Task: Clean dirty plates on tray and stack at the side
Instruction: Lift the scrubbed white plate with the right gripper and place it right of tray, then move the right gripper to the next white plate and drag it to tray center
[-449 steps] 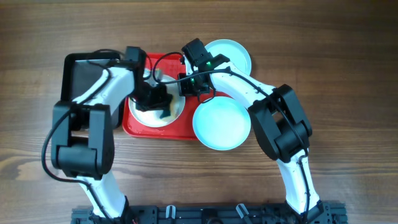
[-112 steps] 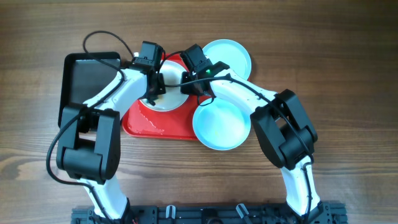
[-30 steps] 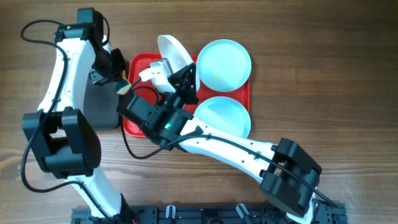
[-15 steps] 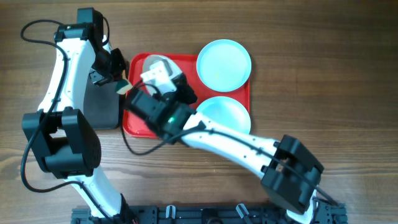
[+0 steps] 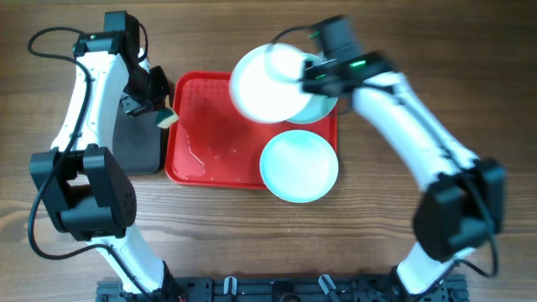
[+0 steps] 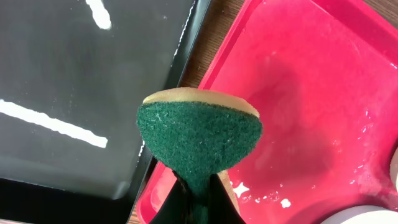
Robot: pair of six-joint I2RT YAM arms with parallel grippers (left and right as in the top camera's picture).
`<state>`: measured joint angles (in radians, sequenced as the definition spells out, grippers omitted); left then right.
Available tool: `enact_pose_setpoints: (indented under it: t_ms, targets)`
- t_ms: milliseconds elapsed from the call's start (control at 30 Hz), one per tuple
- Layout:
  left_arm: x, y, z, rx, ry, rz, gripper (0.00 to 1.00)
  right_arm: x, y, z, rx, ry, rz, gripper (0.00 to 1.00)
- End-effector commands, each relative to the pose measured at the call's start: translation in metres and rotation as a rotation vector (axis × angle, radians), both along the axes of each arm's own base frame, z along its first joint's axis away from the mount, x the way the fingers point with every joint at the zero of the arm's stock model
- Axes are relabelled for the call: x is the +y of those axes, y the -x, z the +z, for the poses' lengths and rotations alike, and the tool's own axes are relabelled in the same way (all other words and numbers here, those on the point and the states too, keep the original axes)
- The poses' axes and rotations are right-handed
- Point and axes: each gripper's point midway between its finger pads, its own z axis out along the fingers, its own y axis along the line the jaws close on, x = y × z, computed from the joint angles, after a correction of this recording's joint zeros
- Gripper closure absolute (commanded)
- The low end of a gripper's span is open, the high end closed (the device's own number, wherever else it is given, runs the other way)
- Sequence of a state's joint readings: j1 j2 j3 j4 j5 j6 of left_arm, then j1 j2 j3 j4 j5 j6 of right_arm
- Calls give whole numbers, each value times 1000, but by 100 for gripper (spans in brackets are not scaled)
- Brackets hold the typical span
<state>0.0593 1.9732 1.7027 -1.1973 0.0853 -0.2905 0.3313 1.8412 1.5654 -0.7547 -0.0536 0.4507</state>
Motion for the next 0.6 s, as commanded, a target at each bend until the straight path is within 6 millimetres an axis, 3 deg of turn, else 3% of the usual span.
enact_pose_setpoints:
  t_ms: [0, 33, 67, 200, 367, 567]
  targets:
    - [-2, -3, 2, -9, 19, 7, 96, -57, 3, 29, 32, -136, -113, 96]
    - [-2, -3, 2, -8, 19, 7, 96, -81, 7, 24, 64, -116, -172, 96]
    - [-2, -2, 2, -6, 20, 7, 96, -121, 16, 13, 122, -79, -269, 96]
    - [-2, -2, 2, -6, 20, 7, 96, -184, 34, -15, 198, -41, -399, 96]
    - [-2, -2, 2, -6, 20, 7, 96, -221, 59, -56, 269, -47, -497, 96]
    - [-2, -2, 2, -6, 20, 7, 96, -234, 87, -103, 329, -57, -560, 96]
